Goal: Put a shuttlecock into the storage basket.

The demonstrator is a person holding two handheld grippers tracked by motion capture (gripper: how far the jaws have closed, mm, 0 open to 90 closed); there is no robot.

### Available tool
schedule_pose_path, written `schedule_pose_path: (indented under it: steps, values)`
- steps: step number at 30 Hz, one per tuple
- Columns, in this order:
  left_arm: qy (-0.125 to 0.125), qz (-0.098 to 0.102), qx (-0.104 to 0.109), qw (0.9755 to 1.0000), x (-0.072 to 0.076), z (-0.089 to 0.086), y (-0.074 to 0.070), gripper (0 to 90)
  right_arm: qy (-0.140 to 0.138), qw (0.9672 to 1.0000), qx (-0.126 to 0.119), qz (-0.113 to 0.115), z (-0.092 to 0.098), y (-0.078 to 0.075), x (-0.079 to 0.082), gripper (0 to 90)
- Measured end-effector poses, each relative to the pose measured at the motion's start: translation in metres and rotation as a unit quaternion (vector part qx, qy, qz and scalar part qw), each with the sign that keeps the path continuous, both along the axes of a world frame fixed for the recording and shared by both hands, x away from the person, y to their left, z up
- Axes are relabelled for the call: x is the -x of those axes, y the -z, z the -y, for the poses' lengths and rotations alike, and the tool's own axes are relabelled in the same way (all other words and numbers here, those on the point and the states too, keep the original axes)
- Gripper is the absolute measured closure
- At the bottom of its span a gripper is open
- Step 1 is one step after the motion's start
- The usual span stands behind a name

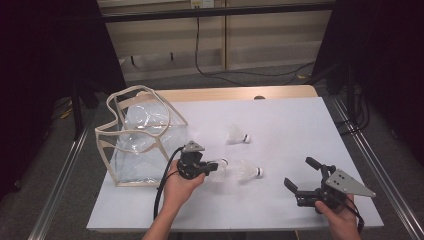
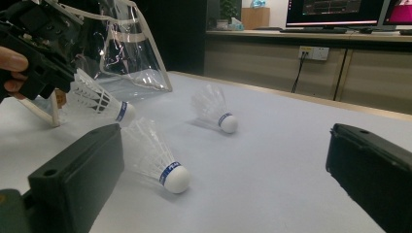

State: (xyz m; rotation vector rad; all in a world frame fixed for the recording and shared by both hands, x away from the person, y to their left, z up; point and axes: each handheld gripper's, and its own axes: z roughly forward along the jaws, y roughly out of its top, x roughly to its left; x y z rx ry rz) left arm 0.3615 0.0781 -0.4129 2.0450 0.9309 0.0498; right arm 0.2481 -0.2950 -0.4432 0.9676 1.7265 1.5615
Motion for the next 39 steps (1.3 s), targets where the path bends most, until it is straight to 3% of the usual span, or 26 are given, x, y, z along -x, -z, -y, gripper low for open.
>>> schedule_pose_path:
  steps: [6, 14, 24, 34, 39]
  values:
    - [0.001, -0.015, 0.007, 0.9999, -0.002, -0.001, -0.012, 88.3, 0.0, 1.0, 0.0, 0.0, 0.0, 0.0, 0.0, 0.0]
    - [-0.001, -0.019, -0.01, 0.9998, -0.004, 0.001, -0.024, 88.7, 0.0, 1.0, -0.001, 0.0, 0.0, 0.0, 0.0, 0.0]
    - [0.007, -0.035, 0.002, 0.9994, -0.01, 0.001, -0.041, 88.9, 0.001, 1.0, -0.002, -0.001, 0.001, 0.0, 0.0, 0.0]
    - [0.009, -0.036, -0.007, 0.9993, -0.015, 0.0, -0.055, 88.9, 0.001, 1.0, -0.005, -0.002, 0.001, 0.0, 0.0, 0.0]
    - [0.014, -0.046, -0.004, 0.9988, -0.018, -0.002, -0.06, 88.9, 0.001, 1.0, -0.007, 0.0, 0.001, 0.0, 0.0, 0.0]
